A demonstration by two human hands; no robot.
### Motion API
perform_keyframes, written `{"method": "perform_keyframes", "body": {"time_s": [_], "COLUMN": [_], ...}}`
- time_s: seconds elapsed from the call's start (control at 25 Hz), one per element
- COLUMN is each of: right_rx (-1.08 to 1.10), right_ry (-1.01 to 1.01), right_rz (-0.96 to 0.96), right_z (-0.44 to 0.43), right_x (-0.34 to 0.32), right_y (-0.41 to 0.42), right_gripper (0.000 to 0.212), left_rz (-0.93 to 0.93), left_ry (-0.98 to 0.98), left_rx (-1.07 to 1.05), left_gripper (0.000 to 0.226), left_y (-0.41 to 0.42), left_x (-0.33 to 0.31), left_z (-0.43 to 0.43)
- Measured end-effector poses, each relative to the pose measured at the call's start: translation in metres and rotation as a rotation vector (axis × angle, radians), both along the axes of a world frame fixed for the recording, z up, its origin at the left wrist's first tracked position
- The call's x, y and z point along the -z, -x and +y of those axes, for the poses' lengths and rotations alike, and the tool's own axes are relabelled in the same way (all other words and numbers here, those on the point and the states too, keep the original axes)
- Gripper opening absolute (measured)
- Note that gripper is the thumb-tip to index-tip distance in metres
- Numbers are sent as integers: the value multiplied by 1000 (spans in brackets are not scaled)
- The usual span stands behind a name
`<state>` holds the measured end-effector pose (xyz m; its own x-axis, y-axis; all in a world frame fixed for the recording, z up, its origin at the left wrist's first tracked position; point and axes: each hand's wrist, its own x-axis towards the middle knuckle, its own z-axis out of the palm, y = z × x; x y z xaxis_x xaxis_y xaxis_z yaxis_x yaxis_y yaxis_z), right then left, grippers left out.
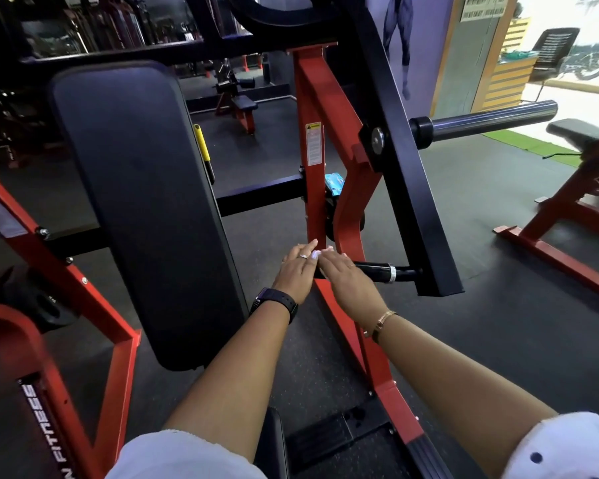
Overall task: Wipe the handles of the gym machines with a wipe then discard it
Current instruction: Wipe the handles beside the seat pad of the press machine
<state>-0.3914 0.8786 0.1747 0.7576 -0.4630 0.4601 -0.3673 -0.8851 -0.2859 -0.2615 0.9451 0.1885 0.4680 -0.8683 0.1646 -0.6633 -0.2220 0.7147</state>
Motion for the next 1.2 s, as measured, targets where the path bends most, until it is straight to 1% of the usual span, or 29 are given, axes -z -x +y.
{"method": "perform_keyframes", "body": {"time_s": [0.08,0.12,0.2,0.28,0.4,0.52,0.64,0.72,0.8,0.84,0.88,0.96,1.04,1.12,1.2], "right_rx": [97,185,348,425,345,134,-105,-146,-109,-57,23,213,337,391,442], "right_ry": [88,80,8,-53,-68,54,200,312,371,345,277,56,-127,-244,-433], "right_rz": [24,44,74,33,-61,-116,6,80,155,164,152,73,-40,-102,-240], "right_z": [-18,-28,-43,-42,-20,3,6,-10,-25,-31,-35,-34,-27,-15,1], "right_x": [14,20,26,29,32,28,35,43,49,52,57,65,70,72,68], "right_y": [24,35,51,56,40,13,13,34,58,70,80,93,92,77,53], "right_gripper": [55,59,58,59,72,70,65,69,77,84,91,93,85,76,69], "left_rz": [-31,-37,-40,-43,-36,-33,-14,-28,-42,-41,-40,-46,-51,-44,-32], "left_ry": [-3,-6,-9,-6,9,9,4,3,6,10,15,30,50,69,89], "left_rx": [-2,-2,-2,-5,-2,0,-11,-10,-3,-4,-9,-21,-31,-37,-43], "left_gripper": [44,44,44,45,44,44,44,45,45,45,45,45,44,44,44], "left_y": [1,1,1,2,2,2,3,3,2,1,1,2,2,2,3], "left_x": [0,-1,0,1,0,0,0,0,2,3,4,6,8,9,10], "left_z": [1,1,1,2,1,1,1,1,2,2,1,1,0,0,0]}}
